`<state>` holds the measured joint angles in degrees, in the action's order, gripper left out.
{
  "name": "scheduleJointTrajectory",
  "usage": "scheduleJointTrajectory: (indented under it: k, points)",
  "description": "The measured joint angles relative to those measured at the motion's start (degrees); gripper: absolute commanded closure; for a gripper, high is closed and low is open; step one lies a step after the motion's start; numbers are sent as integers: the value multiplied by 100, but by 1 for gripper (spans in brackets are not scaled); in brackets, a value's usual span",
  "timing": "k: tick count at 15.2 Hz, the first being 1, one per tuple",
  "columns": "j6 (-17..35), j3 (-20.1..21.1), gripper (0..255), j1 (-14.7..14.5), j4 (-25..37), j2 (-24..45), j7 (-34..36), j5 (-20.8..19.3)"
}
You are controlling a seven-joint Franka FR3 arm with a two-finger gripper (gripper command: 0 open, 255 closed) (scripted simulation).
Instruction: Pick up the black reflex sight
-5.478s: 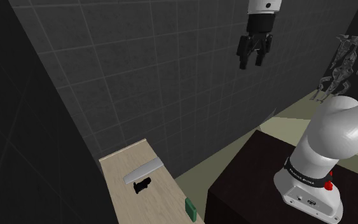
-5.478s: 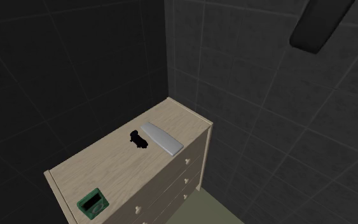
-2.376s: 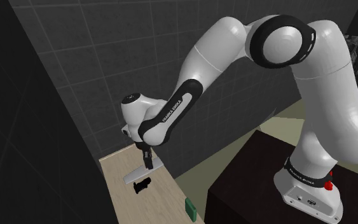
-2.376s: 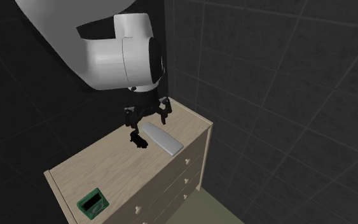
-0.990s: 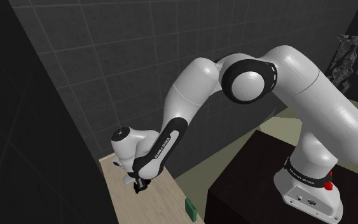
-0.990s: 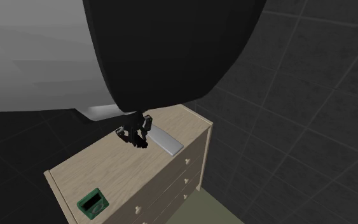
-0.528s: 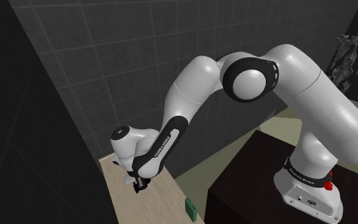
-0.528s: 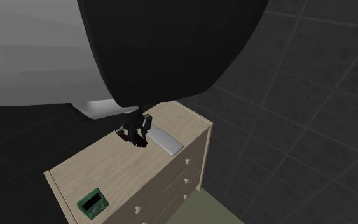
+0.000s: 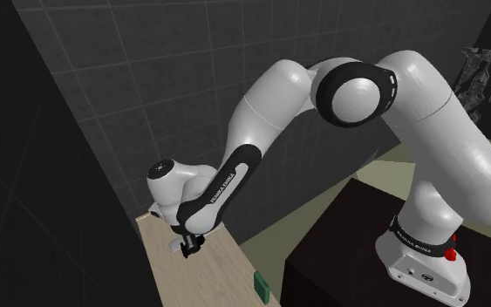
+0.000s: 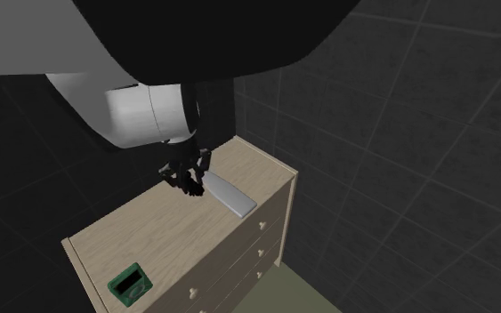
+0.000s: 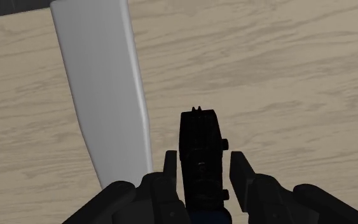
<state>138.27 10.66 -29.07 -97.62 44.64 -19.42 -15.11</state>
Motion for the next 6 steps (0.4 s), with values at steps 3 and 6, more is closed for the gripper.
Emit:
scheduleJointTrajectory:
  k: [3,6]
  points:
    - [-125,38,255,18,-60,-183,-15,37]
    - [-242,68,255,46,-81,-323,-47,70]
